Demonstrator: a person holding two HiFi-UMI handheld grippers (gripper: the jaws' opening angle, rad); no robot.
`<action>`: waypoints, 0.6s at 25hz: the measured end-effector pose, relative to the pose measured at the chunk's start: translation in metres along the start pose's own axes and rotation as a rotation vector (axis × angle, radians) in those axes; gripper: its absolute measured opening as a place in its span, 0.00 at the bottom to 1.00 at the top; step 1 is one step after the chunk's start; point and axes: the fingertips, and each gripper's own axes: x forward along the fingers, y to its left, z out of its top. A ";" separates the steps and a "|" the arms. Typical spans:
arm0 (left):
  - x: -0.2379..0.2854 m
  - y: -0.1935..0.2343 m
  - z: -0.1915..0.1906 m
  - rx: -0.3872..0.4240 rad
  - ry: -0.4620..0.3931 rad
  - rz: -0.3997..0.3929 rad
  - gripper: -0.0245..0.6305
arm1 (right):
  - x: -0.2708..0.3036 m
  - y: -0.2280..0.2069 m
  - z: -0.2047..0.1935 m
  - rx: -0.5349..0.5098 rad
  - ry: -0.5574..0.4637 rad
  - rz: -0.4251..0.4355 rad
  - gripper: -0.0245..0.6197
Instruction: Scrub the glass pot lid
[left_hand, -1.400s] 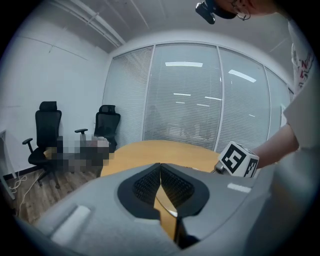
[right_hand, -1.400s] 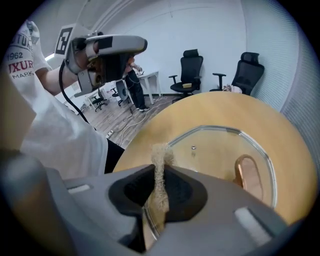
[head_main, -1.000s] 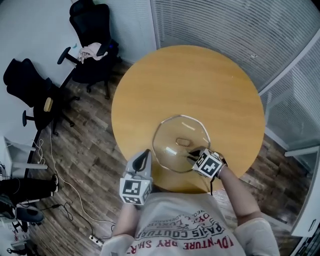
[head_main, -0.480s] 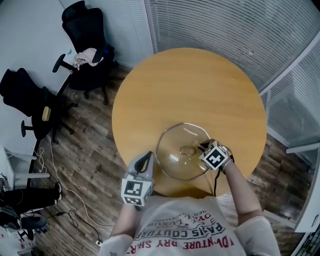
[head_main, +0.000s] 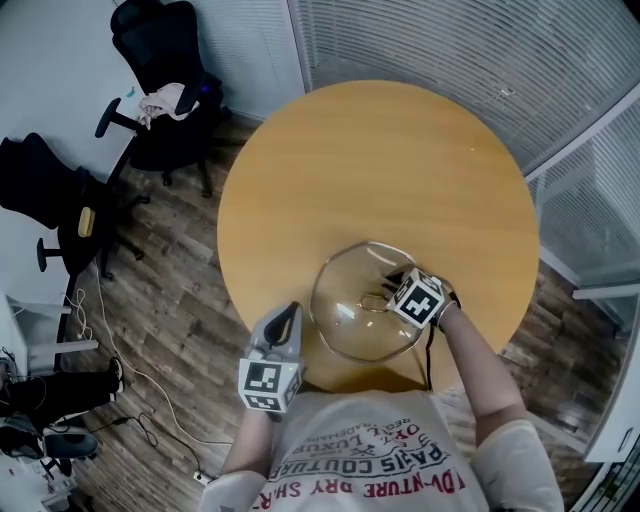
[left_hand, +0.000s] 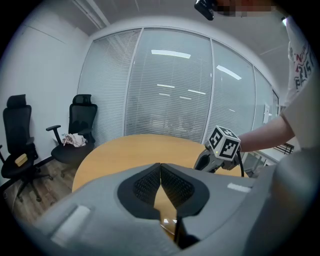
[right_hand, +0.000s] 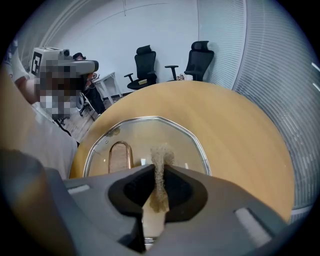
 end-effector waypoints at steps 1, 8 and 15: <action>0.000 -0.001 0.000 -0.004 -0.004 0.000 0.05 | 0.000 0.002 -0.002 0.003 0.008 0.014 0.12; 0.000 -0.005 0.008 0.002 -0.031 -0.025 0.05 | -0.004 0.009 -0.015 0.022 0.021 0.011 0.12; -0.004 -0.019 0.008 0.016 -0.052 -0.068 0.05 | -0.011 0.020 -0.042 0.081 0.023 -0.041 0.12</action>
